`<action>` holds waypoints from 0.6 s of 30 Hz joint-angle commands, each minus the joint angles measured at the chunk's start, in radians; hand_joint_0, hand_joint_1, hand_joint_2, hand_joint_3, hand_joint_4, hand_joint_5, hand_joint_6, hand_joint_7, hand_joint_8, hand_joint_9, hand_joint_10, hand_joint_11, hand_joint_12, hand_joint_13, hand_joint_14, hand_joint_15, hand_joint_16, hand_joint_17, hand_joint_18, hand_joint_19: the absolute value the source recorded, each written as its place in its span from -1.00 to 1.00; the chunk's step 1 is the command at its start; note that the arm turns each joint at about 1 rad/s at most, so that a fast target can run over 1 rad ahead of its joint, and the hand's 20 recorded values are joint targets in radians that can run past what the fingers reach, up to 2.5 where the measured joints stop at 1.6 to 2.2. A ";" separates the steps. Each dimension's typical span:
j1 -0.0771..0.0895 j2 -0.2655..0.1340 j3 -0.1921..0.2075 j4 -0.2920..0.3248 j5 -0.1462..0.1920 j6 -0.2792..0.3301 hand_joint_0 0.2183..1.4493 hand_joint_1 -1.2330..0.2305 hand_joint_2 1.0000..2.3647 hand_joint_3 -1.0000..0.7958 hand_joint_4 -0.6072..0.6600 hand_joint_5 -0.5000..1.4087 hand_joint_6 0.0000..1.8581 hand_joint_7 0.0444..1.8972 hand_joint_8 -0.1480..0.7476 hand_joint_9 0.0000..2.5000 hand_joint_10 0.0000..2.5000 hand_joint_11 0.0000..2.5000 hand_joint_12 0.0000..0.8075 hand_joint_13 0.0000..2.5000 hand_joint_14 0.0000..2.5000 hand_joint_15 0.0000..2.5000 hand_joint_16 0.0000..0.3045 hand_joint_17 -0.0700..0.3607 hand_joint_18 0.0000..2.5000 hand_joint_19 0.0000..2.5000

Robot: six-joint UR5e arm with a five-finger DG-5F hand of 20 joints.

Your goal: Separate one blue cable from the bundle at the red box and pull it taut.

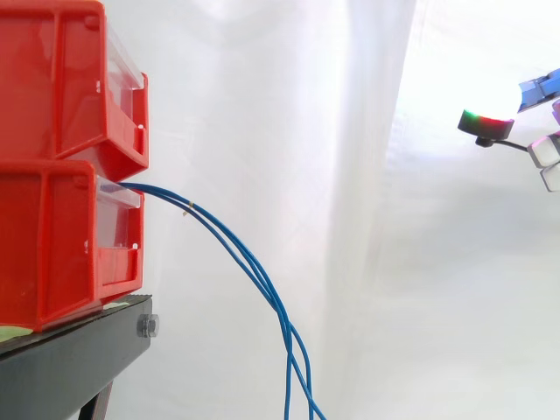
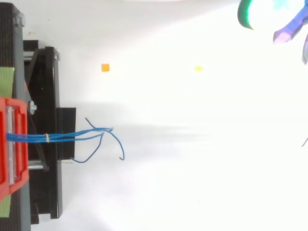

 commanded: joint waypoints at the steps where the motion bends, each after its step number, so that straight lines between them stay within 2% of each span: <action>1: 0.000 0.000 0.000 0.000 0.000 0.000 -0.45 -0.25 -1.00 -0.44 0.27 -0.67 -0.46 -0.19 0.06 -0.25 -0.99 -0.58 -0.23 -0.38 -0.99 -0.73 -0.82 -0.38 -0.59 -0.75; 7: 0.000 0.000 0.000 -0.001 0.000 0.000 -0.43 -0.27 -1.00 -0.44 0.27 -0.67 -0.46 -0.19 0.05 -0.28 -0.99 -0.58 -0.23 -0.38 -0.99 -0.73 -0.82 -0.39 -0.58 -0.75; 13: 0.000 -0.003 -0.001 -0.008 0.000 -0.041 -0.43 -0.26 -1.00 -0.44 0.29 -0.67 -0.46 -0.19 0.06 -0.28 -0.99 -0.58 -0.23 -0.38 -0.99 -0.73 -0.82 -0.39 -0.57 -0.75; 17: 0.009 -0.014 0.000 0.014 0.014 -0.071 -0.42 -0.24 -1.00 -0.44 0.29 -0.67 -0.46 -0.19 0.06 -0.28 -0.99 -0.58 -0.22 -0.38 -0.99 -0.73 -0.82 -0.39 -0.57 -0.75; 18: 0.017 -0.026 0.000 0.041 0.029 -0.078 -0.42 -0.25 -1.00 -0.44 0.29 -0.67 -0.46 -0.19 0.07 -0.28 -0.99 -0.58 -0.22 -0.38 -0.99 -0.73 -0.82 -0.39 -0.57 -0.74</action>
